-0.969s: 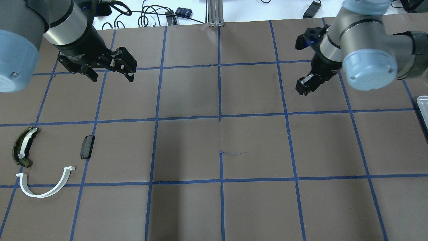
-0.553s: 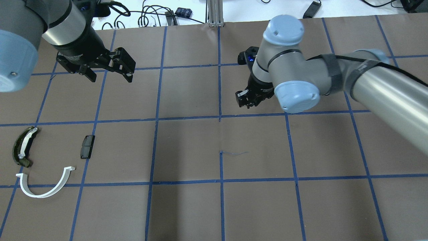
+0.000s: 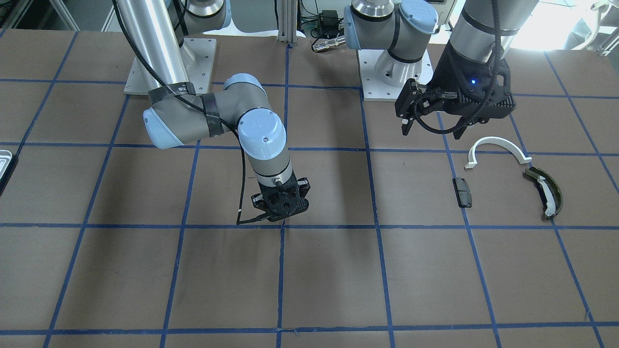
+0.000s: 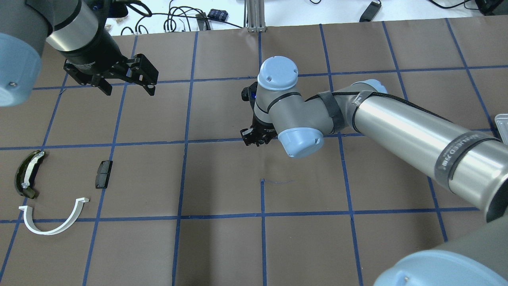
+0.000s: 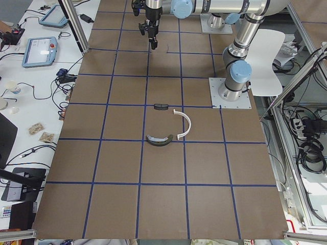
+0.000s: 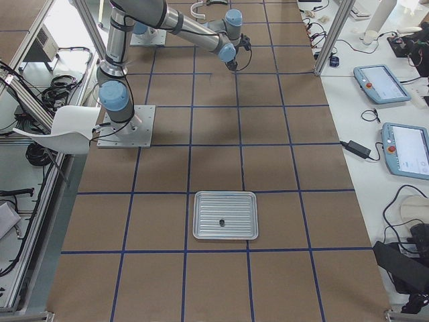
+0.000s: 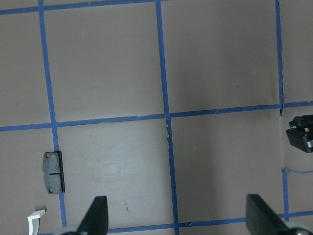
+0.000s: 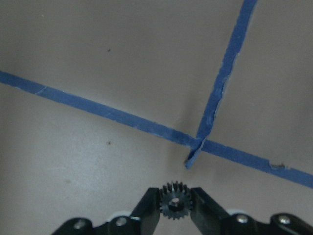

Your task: Place bearing gear from tray to pile

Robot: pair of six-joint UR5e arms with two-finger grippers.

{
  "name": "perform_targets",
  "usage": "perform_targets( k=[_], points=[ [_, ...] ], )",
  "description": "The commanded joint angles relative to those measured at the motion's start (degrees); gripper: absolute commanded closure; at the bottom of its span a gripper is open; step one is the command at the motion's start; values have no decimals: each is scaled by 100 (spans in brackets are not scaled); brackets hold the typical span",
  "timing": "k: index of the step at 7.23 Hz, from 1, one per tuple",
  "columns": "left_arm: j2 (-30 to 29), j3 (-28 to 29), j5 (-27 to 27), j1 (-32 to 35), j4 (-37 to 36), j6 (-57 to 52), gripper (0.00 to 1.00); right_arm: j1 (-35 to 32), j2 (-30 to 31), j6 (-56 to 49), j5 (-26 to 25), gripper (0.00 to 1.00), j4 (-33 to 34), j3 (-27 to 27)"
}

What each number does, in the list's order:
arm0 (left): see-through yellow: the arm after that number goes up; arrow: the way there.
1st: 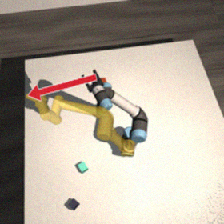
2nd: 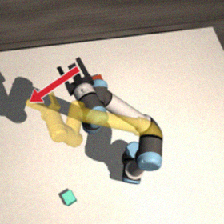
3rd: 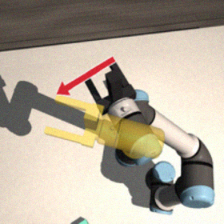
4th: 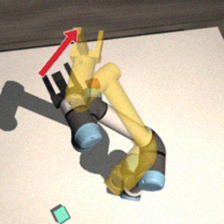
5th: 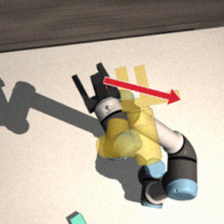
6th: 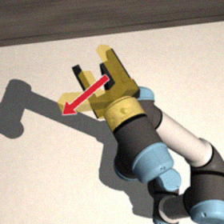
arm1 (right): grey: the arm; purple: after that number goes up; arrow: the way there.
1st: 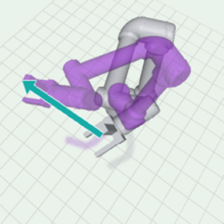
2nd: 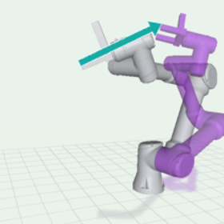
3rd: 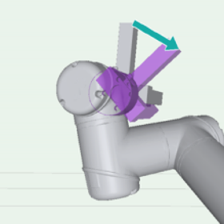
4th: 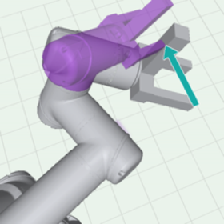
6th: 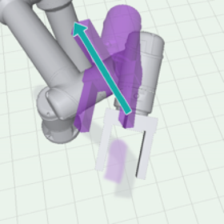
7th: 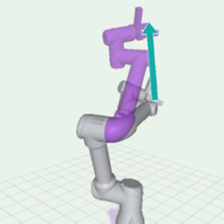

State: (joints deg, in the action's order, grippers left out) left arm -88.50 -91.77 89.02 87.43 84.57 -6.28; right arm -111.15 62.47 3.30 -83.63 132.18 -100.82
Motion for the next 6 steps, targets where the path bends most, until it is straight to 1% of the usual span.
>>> perform_targets(
  k=[1,2,3,4,5,6],
  points=[
    [17,-34,28,-60,16,-119,0,163,281,-65,-144,0,-356,106],
    [-9,-43,2,-60,16,-119,0,503,570,-144,-223,0,-786,255],
    [-79,-34,19,-16,7,-84,0,950,878,-693,-467,0,-1373,422],
    [-280,0,19,-16,-63,-119,0,1529,1063,-1369,-496,0,-1501,441],
    [-586,-95,-33,36,-264,185,0,2109,1196,-1941,-514,0,-1650,432],
    [-816,-165,-199,402,-318,571,0,2654,1223,-2599,-575,0,-1721,432]
  ],
)
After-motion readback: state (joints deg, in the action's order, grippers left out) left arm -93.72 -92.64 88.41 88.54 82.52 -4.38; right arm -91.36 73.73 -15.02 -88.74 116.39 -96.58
